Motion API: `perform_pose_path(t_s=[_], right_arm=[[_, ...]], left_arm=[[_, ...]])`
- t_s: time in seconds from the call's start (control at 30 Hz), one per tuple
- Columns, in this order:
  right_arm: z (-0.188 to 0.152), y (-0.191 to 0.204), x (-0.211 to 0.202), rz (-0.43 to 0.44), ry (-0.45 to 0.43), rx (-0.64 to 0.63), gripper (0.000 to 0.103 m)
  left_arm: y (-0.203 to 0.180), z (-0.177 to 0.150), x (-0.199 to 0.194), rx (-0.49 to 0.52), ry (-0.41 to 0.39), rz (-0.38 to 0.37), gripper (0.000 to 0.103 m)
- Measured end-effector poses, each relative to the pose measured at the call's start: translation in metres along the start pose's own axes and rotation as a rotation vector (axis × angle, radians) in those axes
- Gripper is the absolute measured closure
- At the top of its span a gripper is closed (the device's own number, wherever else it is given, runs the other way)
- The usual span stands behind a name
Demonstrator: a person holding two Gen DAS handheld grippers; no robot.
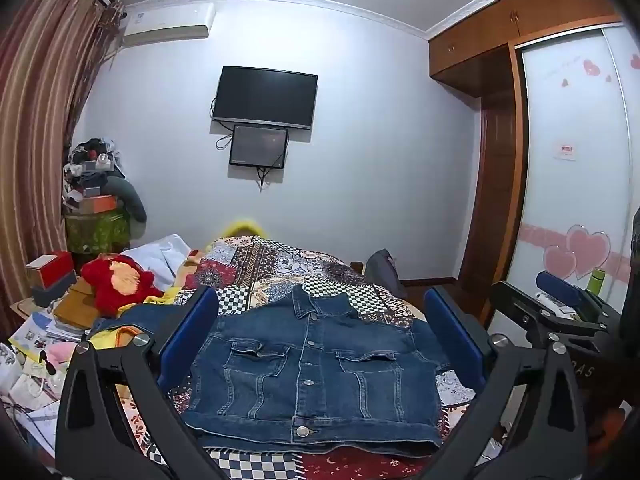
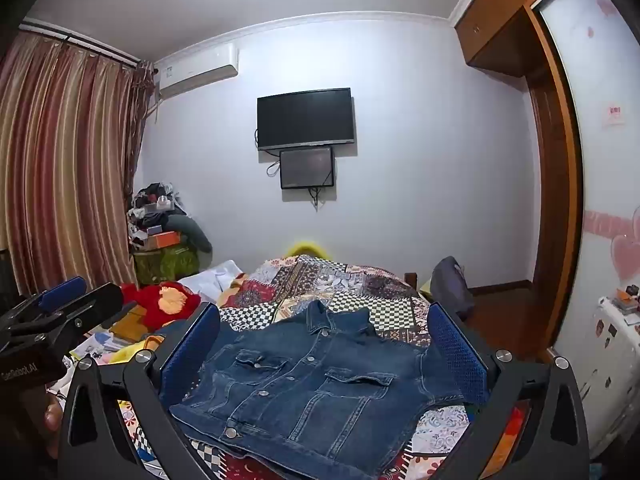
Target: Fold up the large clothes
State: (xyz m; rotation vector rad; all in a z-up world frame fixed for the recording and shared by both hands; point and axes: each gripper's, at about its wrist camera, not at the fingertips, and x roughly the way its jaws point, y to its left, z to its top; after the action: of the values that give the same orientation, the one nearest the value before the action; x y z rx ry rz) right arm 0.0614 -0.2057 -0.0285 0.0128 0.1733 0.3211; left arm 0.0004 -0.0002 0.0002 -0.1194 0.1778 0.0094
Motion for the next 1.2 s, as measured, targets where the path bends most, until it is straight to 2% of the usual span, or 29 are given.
perform_pose_path(t_s=[1.2], right_arm=[[-0.003, 0.007, 0.008, 0.007, 0.007, 0.008, 0.000]], left_arm=[[0.009, -0.003, 0.005, -0.011, -0.013, 0.019, 0.000]])
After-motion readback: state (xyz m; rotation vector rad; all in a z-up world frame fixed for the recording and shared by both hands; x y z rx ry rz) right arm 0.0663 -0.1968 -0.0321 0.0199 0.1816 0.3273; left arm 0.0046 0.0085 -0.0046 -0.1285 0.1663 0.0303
